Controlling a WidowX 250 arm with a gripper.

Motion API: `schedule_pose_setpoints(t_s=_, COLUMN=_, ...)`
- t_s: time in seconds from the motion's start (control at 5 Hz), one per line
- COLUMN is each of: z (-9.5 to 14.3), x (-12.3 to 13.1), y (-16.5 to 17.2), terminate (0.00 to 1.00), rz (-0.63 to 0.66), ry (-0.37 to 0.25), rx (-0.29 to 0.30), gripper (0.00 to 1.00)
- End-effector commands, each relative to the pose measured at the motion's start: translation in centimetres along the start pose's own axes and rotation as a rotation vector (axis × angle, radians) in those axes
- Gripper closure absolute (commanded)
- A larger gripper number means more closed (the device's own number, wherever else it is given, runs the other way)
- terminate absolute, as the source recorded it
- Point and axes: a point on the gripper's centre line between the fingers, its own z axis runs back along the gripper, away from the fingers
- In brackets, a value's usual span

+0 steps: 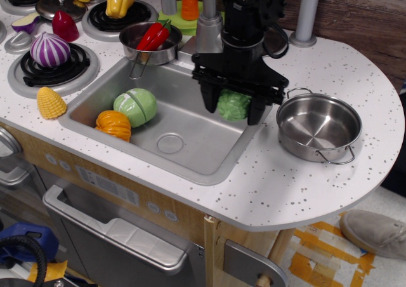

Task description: Put green squash in pot or pan

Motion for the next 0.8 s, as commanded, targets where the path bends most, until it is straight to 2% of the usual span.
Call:
schedule_pose_setpoints(t_s=0.0, z=2.2, x=1.7, y=-2.7, terminate=0.00, rz=-0.195, ry=-0.068, rx=-0.026, gripper=1.00)
schedule_pose_setpoints(t_s=0.4, z=0.4, x=2.7, y=-5.9, terminate=0.00, rz=-0.320, ry=-0.089, rx=-0.029, gripper=1.00)
schedule_pose_setpoints(t_s=0.6, z=-0.6, x=3.2, y=-6.3, terminate=1.00, rz=-0.362, ry=-0.111, rx=-0.050, gripper=0.00)
